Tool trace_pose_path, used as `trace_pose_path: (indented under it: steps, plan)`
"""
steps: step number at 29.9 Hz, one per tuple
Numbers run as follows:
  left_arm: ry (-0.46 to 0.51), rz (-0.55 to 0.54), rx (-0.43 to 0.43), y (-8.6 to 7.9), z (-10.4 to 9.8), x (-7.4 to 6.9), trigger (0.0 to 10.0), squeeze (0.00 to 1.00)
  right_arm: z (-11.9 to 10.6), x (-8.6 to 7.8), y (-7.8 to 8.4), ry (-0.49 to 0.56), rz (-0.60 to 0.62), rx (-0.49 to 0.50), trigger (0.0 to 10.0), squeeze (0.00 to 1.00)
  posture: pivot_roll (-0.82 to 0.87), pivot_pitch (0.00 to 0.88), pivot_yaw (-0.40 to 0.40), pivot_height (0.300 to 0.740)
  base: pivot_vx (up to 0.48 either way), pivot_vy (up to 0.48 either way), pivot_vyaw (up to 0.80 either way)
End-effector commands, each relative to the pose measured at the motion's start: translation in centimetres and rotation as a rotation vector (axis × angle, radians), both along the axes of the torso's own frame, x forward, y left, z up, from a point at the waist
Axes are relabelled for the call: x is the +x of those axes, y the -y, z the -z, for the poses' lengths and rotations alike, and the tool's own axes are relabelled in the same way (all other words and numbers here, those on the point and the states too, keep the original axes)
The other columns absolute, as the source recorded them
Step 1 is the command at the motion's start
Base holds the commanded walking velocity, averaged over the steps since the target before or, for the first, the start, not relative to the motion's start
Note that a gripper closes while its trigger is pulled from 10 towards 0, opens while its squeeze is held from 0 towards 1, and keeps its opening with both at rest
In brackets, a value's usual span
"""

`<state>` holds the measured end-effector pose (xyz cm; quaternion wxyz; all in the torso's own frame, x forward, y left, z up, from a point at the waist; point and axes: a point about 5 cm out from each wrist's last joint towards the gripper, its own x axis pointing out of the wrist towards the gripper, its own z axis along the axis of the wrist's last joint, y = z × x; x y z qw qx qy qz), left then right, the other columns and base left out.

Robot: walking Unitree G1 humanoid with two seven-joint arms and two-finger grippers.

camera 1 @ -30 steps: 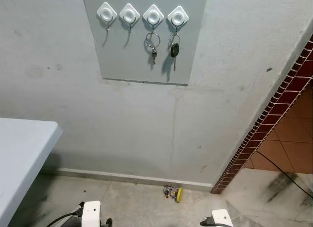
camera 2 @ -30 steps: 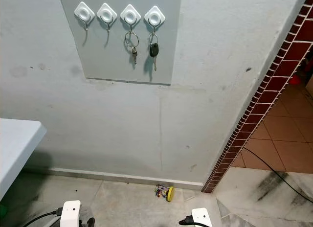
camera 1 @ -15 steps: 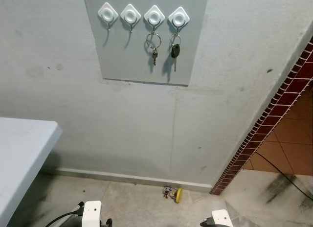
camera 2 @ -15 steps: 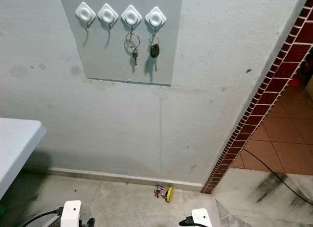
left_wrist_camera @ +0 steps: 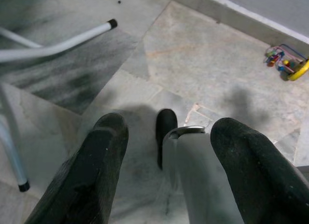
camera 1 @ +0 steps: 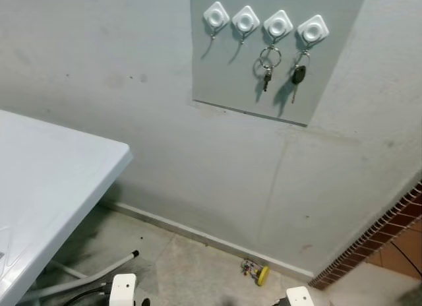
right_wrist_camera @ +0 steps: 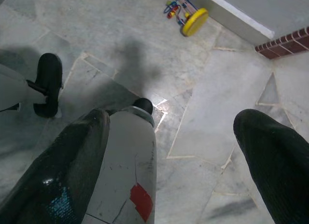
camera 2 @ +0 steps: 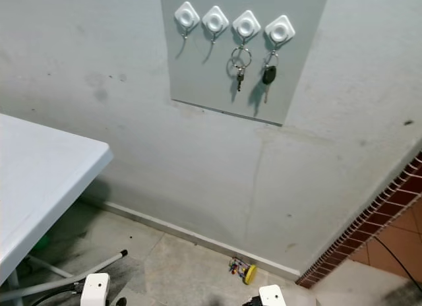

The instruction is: Hang keys on a hook

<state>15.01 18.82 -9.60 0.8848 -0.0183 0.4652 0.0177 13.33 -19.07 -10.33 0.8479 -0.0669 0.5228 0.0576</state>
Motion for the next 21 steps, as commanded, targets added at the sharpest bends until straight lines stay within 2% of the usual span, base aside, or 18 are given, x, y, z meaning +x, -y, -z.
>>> trace_pose_path:
  steps: [1,11,21]
  plan:
    - [-0.009,0.014,0.011,-0.25,0.01,-0.08,10.0,0.0,0.38,-1.15,0.13,-0.045,-0.005,-0.004,10.0,0.0,-0.11,0.0,0.0,0.74,0.0,0.0,0.8]
    - [-0.008,0.021,0.014,-0.19,-0.01,-0.01,10.0,0.0,0.39,-1.25,0.25,-0.049,-0.012,-0.011,10.0,0.0,-0.11,0.0,-0.002,0.74,0.0,0.0,0.8]
    - [-0.009,0.001,0.031,-0.49,-0.04,0.01,10.0,0.0,0.23,-0.68,0.1,-0.034,-0.013,-0.002,10.0,0.0,-0.09,0.0,-0.007,0.74,0.0,0.0,0.8]
